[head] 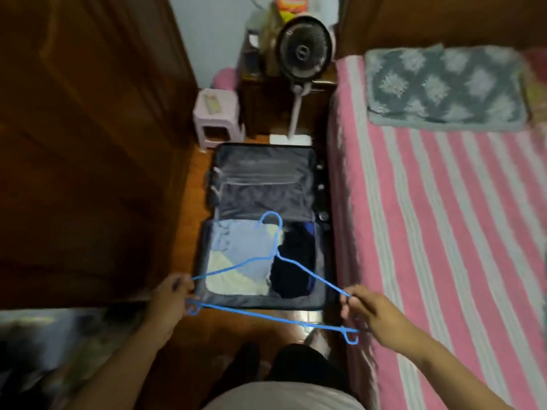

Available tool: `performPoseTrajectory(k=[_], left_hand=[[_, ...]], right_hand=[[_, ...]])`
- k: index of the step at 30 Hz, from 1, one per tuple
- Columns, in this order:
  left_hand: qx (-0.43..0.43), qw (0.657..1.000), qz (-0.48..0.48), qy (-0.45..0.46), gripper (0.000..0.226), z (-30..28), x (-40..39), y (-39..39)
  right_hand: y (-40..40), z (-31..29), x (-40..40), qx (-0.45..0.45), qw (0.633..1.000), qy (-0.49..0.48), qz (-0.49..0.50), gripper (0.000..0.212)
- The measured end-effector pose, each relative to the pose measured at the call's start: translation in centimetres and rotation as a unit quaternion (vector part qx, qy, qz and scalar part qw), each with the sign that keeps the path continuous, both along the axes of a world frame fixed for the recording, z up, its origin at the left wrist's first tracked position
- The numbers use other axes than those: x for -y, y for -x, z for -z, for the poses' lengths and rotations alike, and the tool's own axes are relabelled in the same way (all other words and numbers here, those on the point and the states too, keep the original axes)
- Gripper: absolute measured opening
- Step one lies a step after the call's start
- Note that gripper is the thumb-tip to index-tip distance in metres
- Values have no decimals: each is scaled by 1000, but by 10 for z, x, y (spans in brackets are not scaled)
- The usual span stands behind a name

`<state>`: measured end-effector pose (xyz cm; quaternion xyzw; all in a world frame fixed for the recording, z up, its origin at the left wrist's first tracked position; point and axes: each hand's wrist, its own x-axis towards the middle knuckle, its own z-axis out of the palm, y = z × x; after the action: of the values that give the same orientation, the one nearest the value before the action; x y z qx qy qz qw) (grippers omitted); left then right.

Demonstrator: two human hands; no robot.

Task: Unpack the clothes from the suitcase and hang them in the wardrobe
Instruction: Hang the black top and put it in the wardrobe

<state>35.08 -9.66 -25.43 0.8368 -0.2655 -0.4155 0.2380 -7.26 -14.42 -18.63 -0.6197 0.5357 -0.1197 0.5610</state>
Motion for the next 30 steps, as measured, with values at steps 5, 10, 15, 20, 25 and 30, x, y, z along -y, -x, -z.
performPoseTrajectory(k=[5, 10, 15, 20, 25, 30], left_hand=[[-89, 980, 180, 2, 25, 23, 68, 122], [2, 986, 158, -56, 22, 115, 121, 174], [13, 943, 270, -195, 20, 316, 150, 183], [3, 930, 303, -208, 34, 538, 175, 202], [69, 951, 213, -212, 67, 654, 199, 205], [82, 933, 253, -243, 36, 662, 192, 209]], right_hand=[[31, 24, 19, 13, 989, -131, 65, 8], [21, 107, 77, -85, 957, -95, 262, 40], [19, 292, 129, -150, 894, -52, 419, 43], [-7, 458, 137, -78, 859, -22, 506, 19], [-25, 522, 107, -61, 858, -10, 509, 22], [-25, 535, 90, -68, 849, -36, 523, 21]])
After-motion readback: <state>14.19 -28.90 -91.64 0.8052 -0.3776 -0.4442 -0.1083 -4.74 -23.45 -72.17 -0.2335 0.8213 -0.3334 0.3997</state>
